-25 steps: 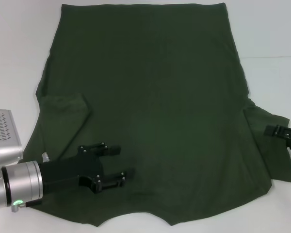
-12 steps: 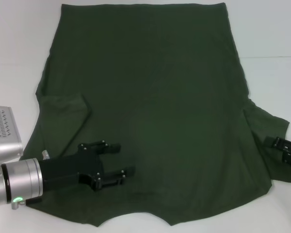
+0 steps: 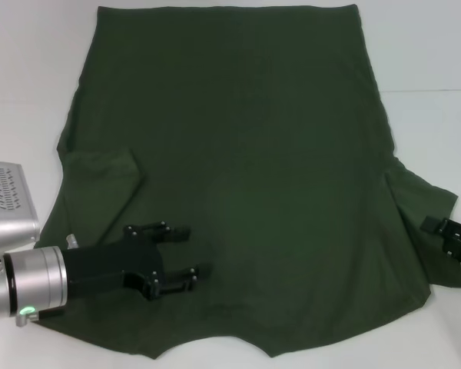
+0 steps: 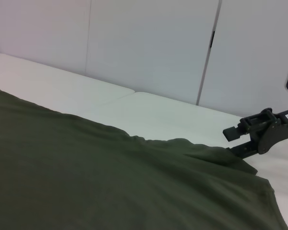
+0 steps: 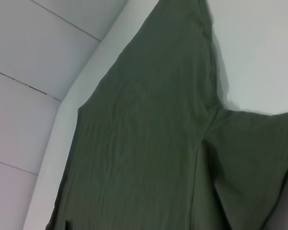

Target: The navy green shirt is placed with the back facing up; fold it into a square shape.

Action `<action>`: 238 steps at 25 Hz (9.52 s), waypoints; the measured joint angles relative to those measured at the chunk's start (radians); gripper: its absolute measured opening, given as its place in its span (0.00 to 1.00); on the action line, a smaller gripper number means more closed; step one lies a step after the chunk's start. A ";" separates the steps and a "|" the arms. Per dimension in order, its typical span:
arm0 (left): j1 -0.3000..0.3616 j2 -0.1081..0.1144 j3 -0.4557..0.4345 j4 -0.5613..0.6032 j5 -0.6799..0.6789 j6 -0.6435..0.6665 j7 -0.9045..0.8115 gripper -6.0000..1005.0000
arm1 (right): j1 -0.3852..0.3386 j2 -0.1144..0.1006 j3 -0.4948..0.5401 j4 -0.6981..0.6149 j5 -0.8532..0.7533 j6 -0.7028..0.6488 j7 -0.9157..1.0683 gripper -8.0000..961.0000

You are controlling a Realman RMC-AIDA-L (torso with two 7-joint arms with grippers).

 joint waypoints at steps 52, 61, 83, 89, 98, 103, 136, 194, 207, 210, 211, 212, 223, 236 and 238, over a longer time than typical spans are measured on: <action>0.011 -0.007 -0.009 -0.005 -0.014 -0.003 -0.001 0.73 | 0.142 -0.113 0.044 0.024 0.036 0.105 -0.066 0.05; 0.011 -0.007 -0.009 -0.009 -0.014 -0.001 -0.008 0.73 | 0.188 -0.117 -0.018 0.020 0.036 0.104 -0.065 0.06; 0.011 -0.005 -0.043 -0.005 -0.014 -0.012 -0.027 0.73 | 0.370 -0.008 -0.265 0.016 0.047 0.090 -0.057 0.13; 0.011 -0.003 -0.058 -0.003 -0.014 -0.006 -0.027 0.73 | 0.334 -0.017 -0.263 0.016 0.091 0.077 -0.081 0.42; 0.049 -0.002 -0.122 0.084 -0.008 0.010 -0.136 0.73 | 0.268 0.005 -0.261 0.029 0.177 -0.038 -0.291 0.82; 0.088 -0.003 -0.159 0.154 -0.005 0.013 -0.222 0.73 | 0.256 0.013 -0.268 0.101 0.213 -0.119 -0.476 0.92; 0.223 -0.012 -0.268 0.463 0.300 0.025 -0.310 0.73 | 0.287 0.007 -0.457 0.067 0.219 -0.135 -0.577 0.98; 0.180 -0.012 -0.244 0.426 0.358 0.106 -0.338 0.73 | 0.282 0.006 -0.433 0.029 0.228 -0.156 -0.552 0.96; 0.171 -0.009 -0.220 0.430 0.385 0.086 -0.355 0.52 | 0.281 0.008 -0.410 0.029 0.228 -0.167 -0.556 0.96; 0.171 -0.009 -0.219 0.431 0.385 0.083 -0.356 0.43 | 0.281 0.008 -0.410 0.029 0.228 -0.169 -0.556 0.96; 0.171 -0.009 -0.219 0.431 0.385 0.082 -0.356 0.41 | 0.281 0.008 -0.410 0.029 0.228 -0.171 -0.557 0.96; 0.171 -0.009 -0.219 0.432 0.384 0.082 -0.356 0.39 | 0.281 0.008 -0.409 0.029 0.228 -0.173 -0.557 0.96; 0.169 -0.009 -0.219 0.432 0.382 0.082 -0.357 0.10 | 0.275 0.007 -0.408 0.029 0.237 -0.179 -0.559 0.96; 0.160 -0.009 -0.226 0.421 0.272 0.152 -0.378 0.07 | 0.249 -0.024 -0.418 0.022 0.227 -0.215 -0.411 0.96; 0.160 -0.010 -0.226 0.415 0.267 0.153 -0.378 0.07 | 0.229 -0.039 -0.419 0.010 0.217 -0.225 -0.343 0.96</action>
